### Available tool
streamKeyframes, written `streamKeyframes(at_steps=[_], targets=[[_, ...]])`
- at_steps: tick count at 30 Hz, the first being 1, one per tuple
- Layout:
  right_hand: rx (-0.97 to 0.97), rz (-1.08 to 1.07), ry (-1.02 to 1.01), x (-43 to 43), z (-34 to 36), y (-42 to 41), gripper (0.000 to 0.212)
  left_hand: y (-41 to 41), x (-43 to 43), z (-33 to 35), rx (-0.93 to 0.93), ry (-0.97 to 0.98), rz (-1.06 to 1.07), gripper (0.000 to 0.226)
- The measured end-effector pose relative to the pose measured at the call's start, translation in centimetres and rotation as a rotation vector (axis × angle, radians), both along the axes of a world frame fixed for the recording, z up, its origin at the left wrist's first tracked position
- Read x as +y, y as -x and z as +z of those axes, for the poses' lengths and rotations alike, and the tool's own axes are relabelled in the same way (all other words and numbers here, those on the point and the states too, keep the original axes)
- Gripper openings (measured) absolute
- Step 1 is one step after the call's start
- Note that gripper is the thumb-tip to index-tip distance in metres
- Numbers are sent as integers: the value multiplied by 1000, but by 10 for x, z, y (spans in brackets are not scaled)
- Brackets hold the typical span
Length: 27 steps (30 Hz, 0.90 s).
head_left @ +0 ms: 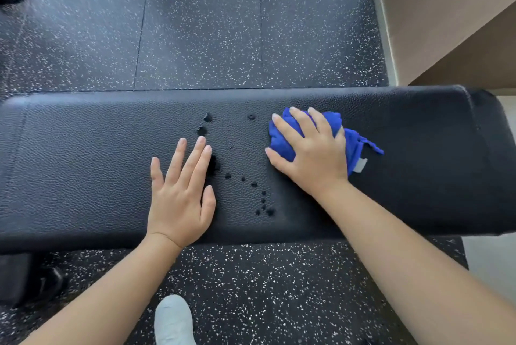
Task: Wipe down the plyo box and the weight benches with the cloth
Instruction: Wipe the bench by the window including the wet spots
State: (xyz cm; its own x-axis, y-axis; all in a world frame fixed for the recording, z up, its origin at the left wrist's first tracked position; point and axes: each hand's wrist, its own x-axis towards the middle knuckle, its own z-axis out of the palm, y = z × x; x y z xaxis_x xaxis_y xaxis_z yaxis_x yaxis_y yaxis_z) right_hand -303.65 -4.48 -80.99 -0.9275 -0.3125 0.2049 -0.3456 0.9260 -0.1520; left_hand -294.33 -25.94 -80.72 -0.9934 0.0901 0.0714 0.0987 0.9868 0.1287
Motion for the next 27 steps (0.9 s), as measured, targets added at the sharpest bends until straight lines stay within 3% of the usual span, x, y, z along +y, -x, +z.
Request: streamKeyframes(at_steps=[5,9,12,15,19,23,25,27], targets=[[-198,-118,-34,-24,9,67,59,5,0,1,32,-20,14,59],[49,-47,51,-18,-1,-10,54,3,-1,-1,28,-31,25,59],[79,36,20,-11,-6,-89,51,3,-1,-1,19,-26,17,59],[99,60,8,-10,-7,-104,51,1,-2,-2,16,-26,21,59],[110,104,39,-16,-4,-58,52,2,-1,-2,25,-46,25,60],[0,-69,23,-48,2,35,59,1,0,-2,17,-58,33,62],[-111,-77,20,-61,7,67,67,3,-1,-2,16,-59,33,61],[-88,-53,19,-62,2,69,67,3,-3,-2,19,-60,39,61]])
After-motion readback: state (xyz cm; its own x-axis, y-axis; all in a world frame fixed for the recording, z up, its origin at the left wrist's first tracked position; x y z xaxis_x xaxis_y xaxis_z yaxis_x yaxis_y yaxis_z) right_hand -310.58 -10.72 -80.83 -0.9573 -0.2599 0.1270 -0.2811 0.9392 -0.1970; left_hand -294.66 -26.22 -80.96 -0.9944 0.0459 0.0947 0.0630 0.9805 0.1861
